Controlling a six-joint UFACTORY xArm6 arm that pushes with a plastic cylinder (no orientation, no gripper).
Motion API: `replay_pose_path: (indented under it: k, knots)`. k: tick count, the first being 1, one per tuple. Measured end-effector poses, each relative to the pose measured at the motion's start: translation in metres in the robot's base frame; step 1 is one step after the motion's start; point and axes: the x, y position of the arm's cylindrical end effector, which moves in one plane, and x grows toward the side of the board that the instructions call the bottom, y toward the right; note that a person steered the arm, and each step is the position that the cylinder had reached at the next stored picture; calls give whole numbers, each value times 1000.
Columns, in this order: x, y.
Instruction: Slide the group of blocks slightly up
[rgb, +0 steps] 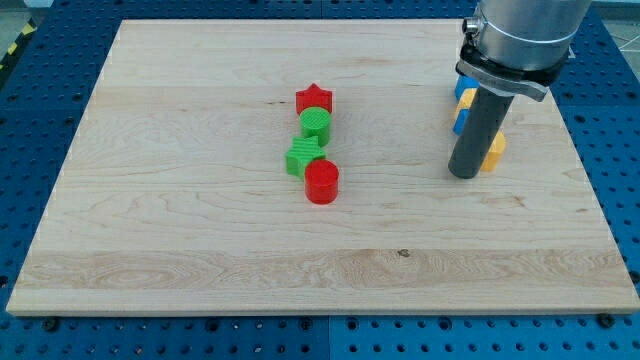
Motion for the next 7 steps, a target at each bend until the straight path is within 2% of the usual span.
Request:
replay_pose_path:
  k: [3, 7]
  knots:
    - [20, 19]
    - [-5, 28]
